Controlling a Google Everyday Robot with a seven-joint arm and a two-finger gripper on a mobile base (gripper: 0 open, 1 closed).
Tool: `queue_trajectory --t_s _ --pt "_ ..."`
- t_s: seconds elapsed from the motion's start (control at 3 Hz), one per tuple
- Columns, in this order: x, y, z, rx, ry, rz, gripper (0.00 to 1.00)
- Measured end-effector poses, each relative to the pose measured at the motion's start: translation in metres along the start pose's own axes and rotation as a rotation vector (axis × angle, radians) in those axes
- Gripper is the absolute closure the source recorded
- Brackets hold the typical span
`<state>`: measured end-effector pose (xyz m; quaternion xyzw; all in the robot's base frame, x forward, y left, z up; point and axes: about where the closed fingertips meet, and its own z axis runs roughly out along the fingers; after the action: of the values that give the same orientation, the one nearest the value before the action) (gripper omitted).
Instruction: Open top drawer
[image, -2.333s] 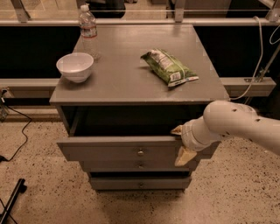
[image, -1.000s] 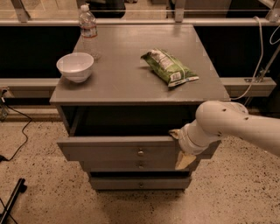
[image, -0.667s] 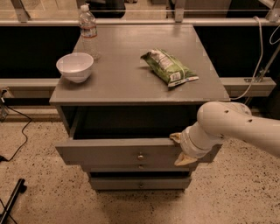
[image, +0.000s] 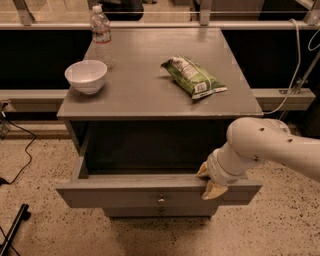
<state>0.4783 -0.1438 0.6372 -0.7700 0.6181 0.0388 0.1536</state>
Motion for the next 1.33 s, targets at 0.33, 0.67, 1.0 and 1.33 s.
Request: queue_trajectory --t_s 0.33,0.67,1.0,1.33 --pt "-0.012 0.023 -0.023 -0.026 -0.033 -0.019 0.37" --pt "-0.016 0.032 -0.033 -0.04 -0.046 -0.027 0.13" --pt "-0.017 0.033 -0.033 -0.039 -0.045 -0.028 0.0" --pt "-0.018 0.032 -0.035 -0.037 -0.041 -0.036 0.0"
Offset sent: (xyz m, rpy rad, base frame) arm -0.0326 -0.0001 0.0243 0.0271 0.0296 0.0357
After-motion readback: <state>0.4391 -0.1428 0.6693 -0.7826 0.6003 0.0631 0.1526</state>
